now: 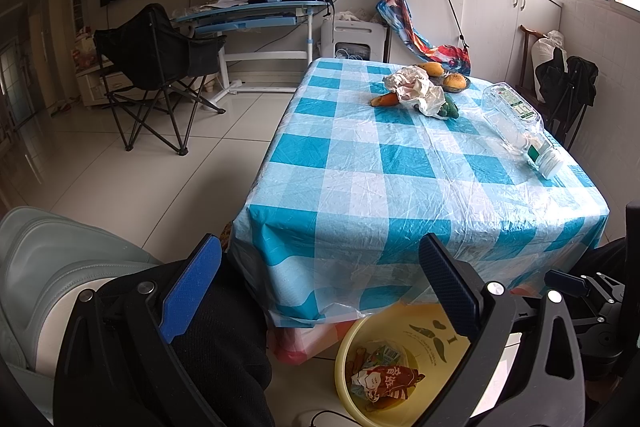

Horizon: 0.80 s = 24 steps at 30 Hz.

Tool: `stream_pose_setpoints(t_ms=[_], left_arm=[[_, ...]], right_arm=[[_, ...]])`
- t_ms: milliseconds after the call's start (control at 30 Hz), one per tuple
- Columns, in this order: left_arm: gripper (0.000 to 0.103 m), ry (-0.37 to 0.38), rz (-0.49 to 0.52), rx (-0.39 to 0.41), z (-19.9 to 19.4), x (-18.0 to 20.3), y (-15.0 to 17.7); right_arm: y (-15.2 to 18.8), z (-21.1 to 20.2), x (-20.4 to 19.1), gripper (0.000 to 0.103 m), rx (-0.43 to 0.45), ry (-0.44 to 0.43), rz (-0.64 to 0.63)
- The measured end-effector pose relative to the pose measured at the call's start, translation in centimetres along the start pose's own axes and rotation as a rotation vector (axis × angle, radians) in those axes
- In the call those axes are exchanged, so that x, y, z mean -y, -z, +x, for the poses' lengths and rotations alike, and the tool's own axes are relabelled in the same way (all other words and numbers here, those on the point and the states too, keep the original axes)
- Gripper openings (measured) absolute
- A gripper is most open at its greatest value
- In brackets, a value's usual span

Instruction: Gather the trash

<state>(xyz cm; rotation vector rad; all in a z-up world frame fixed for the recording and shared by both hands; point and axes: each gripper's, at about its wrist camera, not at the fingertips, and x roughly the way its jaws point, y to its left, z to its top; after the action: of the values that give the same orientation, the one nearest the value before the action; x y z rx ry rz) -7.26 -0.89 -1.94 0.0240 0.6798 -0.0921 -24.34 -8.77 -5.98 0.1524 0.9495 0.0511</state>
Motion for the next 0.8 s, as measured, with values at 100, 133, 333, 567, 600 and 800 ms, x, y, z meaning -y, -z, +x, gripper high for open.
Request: stream_pose_setpoints(t_ms=[100,133,333,567,600,800], left_arm=[[0.096,0.0,0.0,0.0,0.03,0.02,0.02],[0.096,0.0,0.0,0.0,0.03,0.02,0.01],[0.096,0.0,0.0,0.0,0.02,-0.01,0.01],[0.096,0.0,0.001,0.0,0.03,0.01,0.01],[0.096,0.0,0.0,-0.001,0.04,0.04,0.02],[0.096,0.0,0.001,-0.001,0.04,0.03,0.02]], right_arm=[[-0.04,-0.04,0.02,0.087,0.002,0.0,-0.001],[-0.04,-0.05,-0.01,0.087,0.001,0.0,-0.001],[-0.04,-0.06,0.02,0.087,0.002,0.0,-0.001],[-0.05,0.0,-0.11,0.087,0.002,0.002,-0.007],[-0.04,-0.02,-0.16,0.087,0.003,0.002,-0.008],[0.02,-0.02,-0.25,0.087,0.004,0.003,-0.013]])
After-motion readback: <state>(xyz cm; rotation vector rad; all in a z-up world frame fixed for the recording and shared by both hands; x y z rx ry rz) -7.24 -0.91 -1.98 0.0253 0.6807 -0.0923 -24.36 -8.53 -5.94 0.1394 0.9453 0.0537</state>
